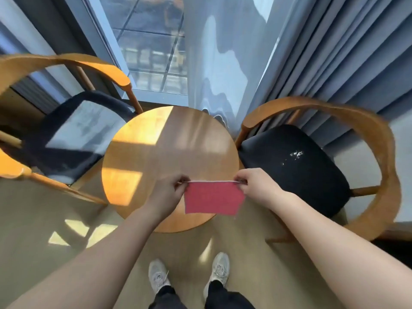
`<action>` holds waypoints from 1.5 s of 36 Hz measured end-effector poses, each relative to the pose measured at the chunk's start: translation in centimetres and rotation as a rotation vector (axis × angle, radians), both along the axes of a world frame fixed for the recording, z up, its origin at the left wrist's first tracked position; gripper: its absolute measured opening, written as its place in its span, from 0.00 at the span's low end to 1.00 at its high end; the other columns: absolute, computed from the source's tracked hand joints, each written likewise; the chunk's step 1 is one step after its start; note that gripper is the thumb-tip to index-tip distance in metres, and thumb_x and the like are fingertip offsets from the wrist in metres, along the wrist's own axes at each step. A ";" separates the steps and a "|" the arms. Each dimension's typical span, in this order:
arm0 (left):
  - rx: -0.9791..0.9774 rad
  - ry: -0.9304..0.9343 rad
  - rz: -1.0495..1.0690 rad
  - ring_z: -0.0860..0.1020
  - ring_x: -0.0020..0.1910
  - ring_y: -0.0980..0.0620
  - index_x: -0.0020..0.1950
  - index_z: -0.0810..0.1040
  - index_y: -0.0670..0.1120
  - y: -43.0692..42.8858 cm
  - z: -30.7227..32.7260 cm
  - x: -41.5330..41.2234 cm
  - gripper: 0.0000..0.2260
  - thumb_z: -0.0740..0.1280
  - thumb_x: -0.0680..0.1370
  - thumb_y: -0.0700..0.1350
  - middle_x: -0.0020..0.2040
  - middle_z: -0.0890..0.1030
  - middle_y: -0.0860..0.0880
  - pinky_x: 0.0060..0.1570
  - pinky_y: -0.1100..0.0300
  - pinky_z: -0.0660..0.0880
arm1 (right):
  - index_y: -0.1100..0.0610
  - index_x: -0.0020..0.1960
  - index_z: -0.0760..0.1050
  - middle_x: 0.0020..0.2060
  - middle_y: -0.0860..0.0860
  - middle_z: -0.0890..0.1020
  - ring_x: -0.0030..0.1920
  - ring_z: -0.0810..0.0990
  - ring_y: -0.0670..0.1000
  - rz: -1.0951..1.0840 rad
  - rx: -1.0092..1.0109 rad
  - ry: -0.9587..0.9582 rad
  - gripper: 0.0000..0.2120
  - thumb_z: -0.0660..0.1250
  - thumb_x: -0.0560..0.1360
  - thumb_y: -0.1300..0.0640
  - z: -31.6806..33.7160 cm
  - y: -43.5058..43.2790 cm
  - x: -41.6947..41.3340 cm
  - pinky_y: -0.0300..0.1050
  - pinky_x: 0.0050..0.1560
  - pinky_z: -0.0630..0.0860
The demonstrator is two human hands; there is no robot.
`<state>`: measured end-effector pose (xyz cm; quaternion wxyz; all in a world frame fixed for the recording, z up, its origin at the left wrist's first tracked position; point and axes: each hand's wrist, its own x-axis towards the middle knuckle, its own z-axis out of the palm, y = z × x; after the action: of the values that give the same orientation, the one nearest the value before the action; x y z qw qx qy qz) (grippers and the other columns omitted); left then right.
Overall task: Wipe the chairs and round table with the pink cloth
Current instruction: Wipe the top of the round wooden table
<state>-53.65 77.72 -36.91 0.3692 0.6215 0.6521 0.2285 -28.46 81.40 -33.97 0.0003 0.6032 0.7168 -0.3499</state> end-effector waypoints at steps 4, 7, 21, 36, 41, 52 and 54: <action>0.014 0.057 0.082 0.78 0.48 0.51 0.57 0.79 0.44 2.3 -2.1 0.0 0.09 0.64 0.78 0.42 0.50 0.81 0.49 0.50 0.57 0.73 | 0.56 0.62 0.79 0.56 0.53 0.82 0.57 0.78 0.55 -0.009 0.038 -0.020 0.13 0.63 0.78 0.59 -3.0 3.8 -1.2 0.46 0.55 0.73; -0.004 0.100 0.180 0.76 0.48 0.53 0.61 0.76 0.44 3.5 -4.8 -0.7 0.12 0.63 0.78 0.43 0.54 0.79 0.48 0.50 0.56 0.74 | 0.56 0.70 0.71 0.65 0.55 0.76 0.64 0.75 0.56 -0.045 0.035 -0.046 0.20 0.64 0.79 0.56 -6.2 5.9 -2.2 0.49 0.63 0.70; -0.190 0.435 0.114 0.73 0.62 0.49 0.65 0.74 0.48 -2.6 -18.9 -5.4 0.16 0.63 0.77 0.46 0.65 0.74 0.49 0.59 0.55 0.70 | 0.57 0.72 0.65 0.70 0.57 0.69 0.67 0.70 0.58 0.021 -0.216 -0.134 0.20 0.55 0.82 0.53 -21.0 -0.4 -8.1 0.51 0.65 0.69; -0.078 0.670 -0.126 0.56 0.75 0.45 0.75 0.59 0.43 -0.6 -28.0 -9.5 0.27 0.51 0.78 0.51 0.76 0.58 0.43 0.73 0.52 0.47 | 0.52 0.79 0.36 0.77 0.60 0.35 0.76 0.31 0.59 -0.191 0.096 -0.389 0.35 0.40 0.78 0.36 -32.9 1.3 -12.9 0.60 0.72 0.30; -0.073 0.634 -0.129 0.61 0.73 0.43 0.73 0.64 0.41 -0.6 -27.6 -9.8 0.27 0.50 0.76 0.50 0.73 0.63 0.41 0.72 0.50 0.51 | 0.51 0.79 0.39 0.78 0.59 0.39 0.77 0.35 0.59 -0.106 0.171 -0.407 0.36 0.41 0.77 0.34 -33.3 4.2 -12.4 0.60 0.74 0.33; -0.053 0.606 -0.133 0.63 0.72 0.41 0.71 0.67 0.39 -0.3 -27.6 -9.8 0.26 0.51 0.76 0.49 0.72 0.65 0.40 0.71 0.49 0.52 | 0.51 0.80 0.45 0.79 0.56 0.43 0.78 0.40 0.58 0.063 0.278 -0.425 0.34 0.45 0.79 0.37 -32.8 16.2 -12.1 0.60 0.76 0.38; -0.050 0.601 -0.134 0.63 0.72 0.41 0.71 0.66 0.39 -0.3 -27.6 -9.8 0.26 0.51 0.76 0.48 0.72 0.65 0.40 0.71 0.49 0.52 | 0.51 0.80 0.45 0.79 0.56 0.43 0.78 0.40 0.58 0.075 0.285 -0.423 0.34 0.45 0.79 0.37 -32.8 16.7 -12.0 0.59 0.76 0.38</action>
<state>-63.47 77.41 -64.50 0.1893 0.6933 0.6953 -0.0065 -40.49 98.05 -66.78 0.0782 0.6299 0.7647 -0.1113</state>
